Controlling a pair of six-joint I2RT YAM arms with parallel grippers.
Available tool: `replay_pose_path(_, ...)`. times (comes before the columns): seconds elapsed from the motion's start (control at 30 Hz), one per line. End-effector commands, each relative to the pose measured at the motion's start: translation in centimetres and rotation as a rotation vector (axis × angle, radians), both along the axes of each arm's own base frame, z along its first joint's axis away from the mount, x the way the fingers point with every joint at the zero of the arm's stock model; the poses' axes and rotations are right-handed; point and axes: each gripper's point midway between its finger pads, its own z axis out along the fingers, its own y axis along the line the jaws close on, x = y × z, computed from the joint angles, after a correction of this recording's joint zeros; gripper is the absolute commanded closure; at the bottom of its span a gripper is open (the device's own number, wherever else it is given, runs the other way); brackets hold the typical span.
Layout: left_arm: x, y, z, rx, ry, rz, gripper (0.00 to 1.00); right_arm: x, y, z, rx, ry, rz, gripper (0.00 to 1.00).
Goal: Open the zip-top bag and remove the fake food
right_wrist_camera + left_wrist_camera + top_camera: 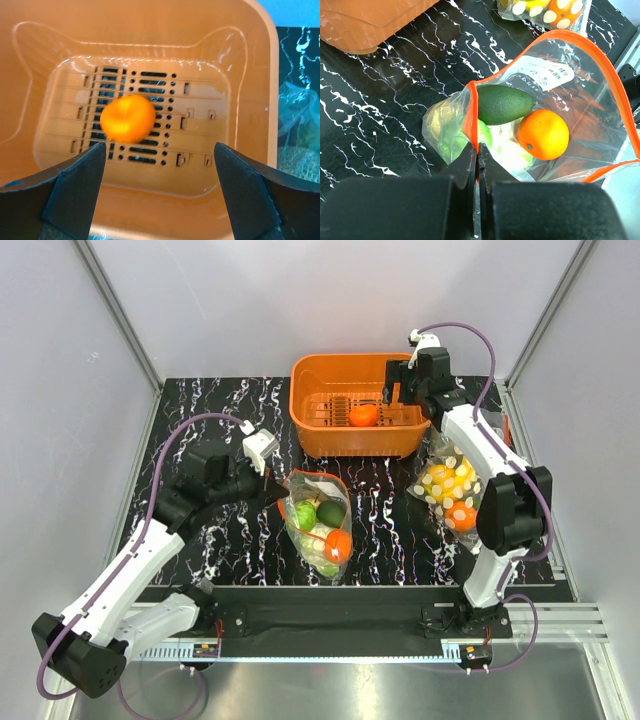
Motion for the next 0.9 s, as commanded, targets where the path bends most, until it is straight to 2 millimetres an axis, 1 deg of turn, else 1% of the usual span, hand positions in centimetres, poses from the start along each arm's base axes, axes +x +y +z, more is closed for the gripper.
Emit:
replay_pose_path(0.0,0.7,0.0,1.8,-0.039,-0.062,0.016,1.00,-2.6,0.3,6.2,0.071,-0.102,0.038,0.06)
replay_pose_path(0.03,0.7,0.0,1.8,-0.039,-0.064,0.018,1.00,-3.7,1.5,6.8,0.111,-0.098,0.102,0.07)
replay_pose_path(0.07,0.7,0.0,1.8,-0.039,-0.062,0.016,1.00,-5.2,2.1,8.7,0.154,-0.124,0.135,0.07)
replay_pose_path(0.1,0.6,-0.1,1.8,-0.040,-0.061,0.014,1.00,-6.4,2.7,8.5,0.170,-0.111,0.170,0.08)
replay_pose_path(0.13,0.7,-0.1,1.8,-0.041,-0.061,0.013,1.00,-8.1,5.0,9.0,0.194,-0.104,0.252,0.08)
replay_pose_path(0.17,0.7,-0.1,1.7,-0.041,-0.059,0.013,1.00,-9.8,6.0,10.3,0.195,-0.125,0.294,0.09)
replay_pose_path(0.2,0.7,-0.1,1.8,-0.042,-0.059,0.014,1.00,-11.4,7.2,10.0,0.175,-0.097,0.332,0.09)
replay_pose_path(0.23,0.7,-0.1,1.7,-0.041,-0.058,0.015,1.00,-13.5,9.6,10.0,0.150,-0.091,0.388,0.09)
replay_pose_path(0.27,0.8,-0.1,1.7,-0.042,-0.055,0.016,1.00,-15.3,10.6,10.8,0.134,-0.106,0.431,0.09)
replay_pose_path(0.3,0.8,-0.1,1.7,-0.041,-0.056,0.017,1.00,-16.9,11.6,10.2,0.129,-0.079,0.468,0.09)
replay_pose_path(0.33,0.8,-0.1,1.7,-0.041,-0.057,0.018,1.00,-18.4,12.8,10.2,0.150,-0.064,0.527,0.10)
replay_pose_path(0.37,0.8,-0.1,1.5,-0.038,-0.054,0.018,1.00,-20.8,14.5,10.9,0.194,-0.058,0.589,0.11)
replay_pose_path(0.4,0.8,-0.1,1.6,-0.040,-0.055,0.018,1.00,-22.0,15.1,10.5,0.216,-0.039,0.626,0.11)
replay_pose_path(0.43,0.8,-0.1,1.6,-0.038,-0.054,0.016,1.00,-23.7,16.2,10.6,0.247,-0.022,0.698,0.11)
replay_pose_path(0.47,0.8,-0.1,1.6,-0.039,-0.053,0.018,1.00,-25.6,17.1,11.2,0.262,-0.028,0.754,0.11)
replay_pose_path(0.5,0.9,-0.1,1.6,-0.039,-0.054,0.022,1.00,-26.9,17.5,10.8,0.262,-0.007,0.785,0.11)
replay_pose_path(0.57,0.9,-0.1,1.5,-0.037,-0.050,0.020,1.00,-29.0,18.1,11.3,0.279,0.004,0.843,0.11)
replay_pose_path(0.6,0.9,-0.1,1.5,-0.036,-0.049,0.022,1.00,-30.3,18.6,11.1,0.288,0.032,0.885,0.12)
replay_pose_path(0.67,0.8,-0.1,1.4,-0.035,-0.048,0.022,1.00,-31.6,19.1,10.7,0.302,0.075,0.921,0.14)
replay_pose_path(0.7,0.9,0.0,1.5,-0.036,-0.051,0.025,1.00,-32.7,19.6,10.4,0.310,0.101,0.963,0.14)
replay_pose_path(0.77,0.9,0.0,1.5,-0.035,-0.051,0.026,1.00,-33.9,20.4,9.1,0.307,0.166,1.007,0.14)
replay_pose_path(0.83,0.9,-0.1,1.5,-0.036,-0.051,0.023,1.00,-35.2,21.3,8.3,0.291,0.204,1.058,0.15)
replay_pose_path(0.87,0.8,-0.1,1.4,-0.034,-0.047,0.023,1.00,-35.2,21.7,7.4,0.270,0.226,1.059,0.16)
